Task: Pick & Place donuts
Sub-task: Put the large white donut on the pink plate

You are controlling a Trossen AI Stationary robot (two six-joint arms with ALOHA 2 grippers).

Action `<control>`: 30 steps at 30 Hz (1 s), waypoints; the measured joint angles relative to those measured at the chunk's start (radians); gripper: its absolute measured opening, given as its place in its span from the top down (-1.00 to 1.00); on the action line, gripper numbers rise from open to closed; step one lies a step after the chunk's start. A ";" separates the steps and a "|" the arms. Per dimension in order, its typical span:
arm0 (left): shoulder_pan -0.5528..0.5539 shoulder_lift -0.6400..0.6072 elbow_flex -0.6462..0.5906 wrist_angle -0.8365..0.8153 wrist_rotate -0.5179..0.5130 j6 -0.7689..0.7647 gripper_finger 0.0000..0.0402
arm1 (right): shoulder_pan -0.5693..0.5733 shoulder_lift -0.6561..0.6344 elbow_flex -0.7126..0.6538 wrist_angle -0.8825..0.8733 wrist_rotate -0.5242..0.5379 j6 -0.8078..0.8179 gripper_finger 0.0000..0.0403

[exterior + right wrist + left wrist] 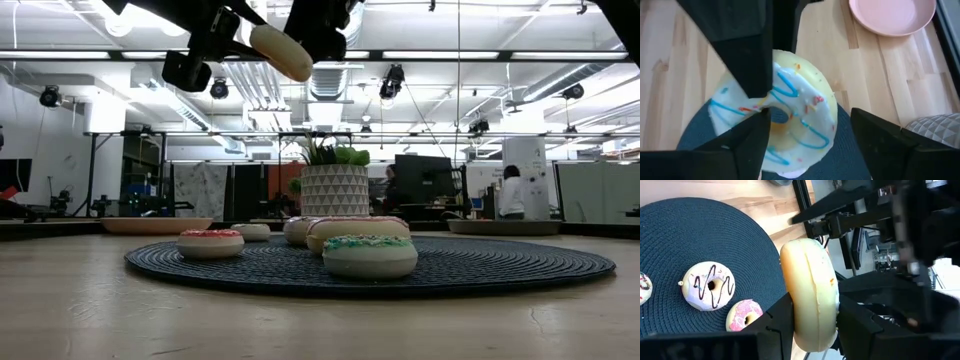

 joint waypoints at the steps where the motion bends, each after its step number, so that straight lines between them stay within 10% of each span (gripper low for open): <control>1: 0.000 0.000 0.000 0.000 0.000 0.000 0.47 | 0.000 -0.008 0.000 0.001 0.000 -0.002 -0.35; 30: 0.012 -0.051 0.000 -0.176 -0.280 -0.001 0.47 | -0.009 -0.178 -0.005 -0.079 0.004 0.053 -0.24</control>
